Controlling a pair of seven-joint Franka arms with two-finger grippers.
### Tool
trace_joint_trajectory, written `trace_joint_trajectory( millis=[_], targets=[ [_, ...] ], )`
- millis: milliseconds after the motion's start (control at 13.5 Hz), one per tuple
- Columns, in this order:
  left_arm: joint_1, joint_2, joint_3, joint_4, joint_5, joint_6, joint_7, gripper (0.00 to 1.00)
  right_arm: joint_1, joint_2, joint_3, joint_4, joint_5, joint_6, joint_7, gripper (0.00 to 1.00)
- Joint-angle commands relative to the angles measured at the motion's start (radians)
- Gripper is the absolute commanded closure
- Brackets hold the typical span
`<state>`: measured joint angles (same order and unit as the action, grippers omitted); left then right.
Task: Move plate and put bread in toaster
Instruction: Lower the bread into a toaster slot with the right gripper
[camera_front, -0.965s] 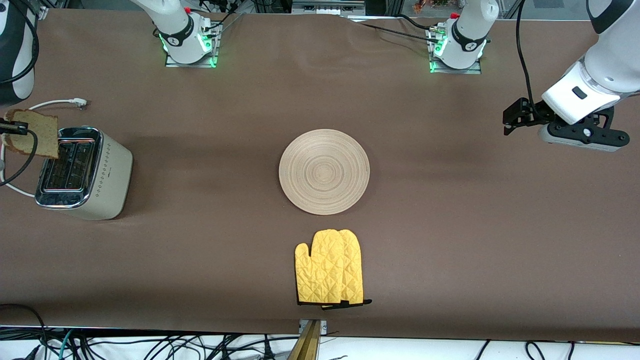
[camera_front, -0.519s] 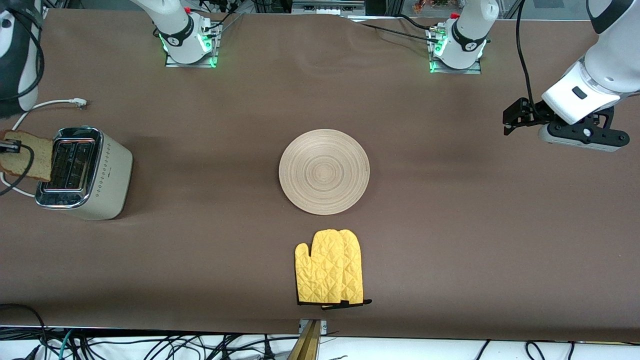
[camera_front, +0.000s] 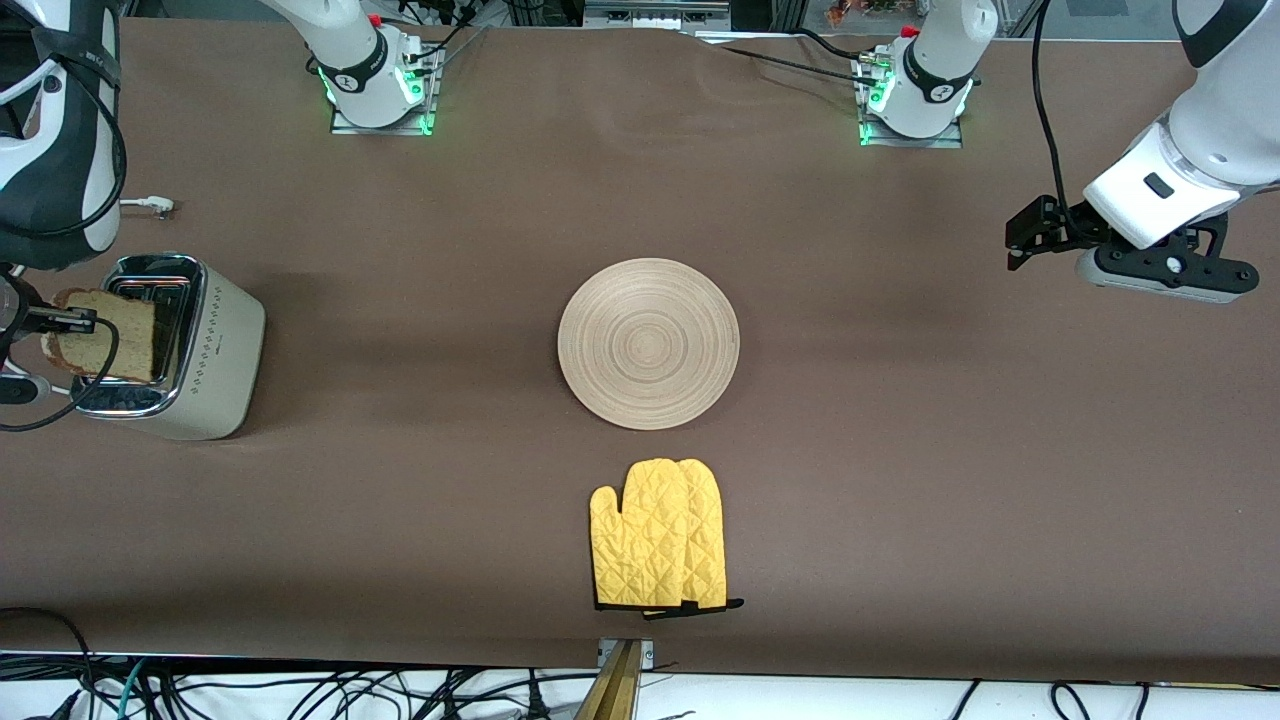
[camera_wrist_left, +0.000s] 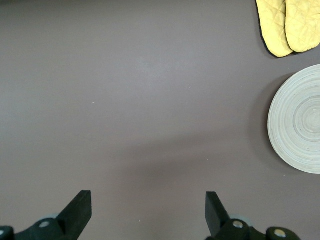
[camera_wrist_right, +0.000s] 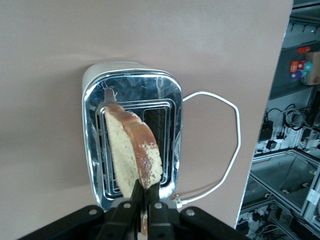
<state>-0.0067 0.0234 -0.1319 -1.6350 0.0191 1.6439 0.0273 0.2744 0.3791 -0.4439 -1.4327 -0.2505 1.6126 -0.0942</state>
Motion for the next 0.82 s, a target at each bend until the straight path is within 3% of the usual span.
trace_joint_trajectory(
  millis=[0, 742],
  targets=[
    [-0.006, 0.012, 0.001, 0.029, 0.022, -0.024, 0.019, 0.00, -0.001, 0.004, 0.001, 0.015, 0.017, -0.003, 0.014, 1.00],
    [0.005, 0.013, 0.003, 0.030, 0.022, -0.026, 0.022, 0.00, -0.055, 0.030, -0.006, -0.020, 0.020, -0.005, -0.004, 1.00]
  ],
)
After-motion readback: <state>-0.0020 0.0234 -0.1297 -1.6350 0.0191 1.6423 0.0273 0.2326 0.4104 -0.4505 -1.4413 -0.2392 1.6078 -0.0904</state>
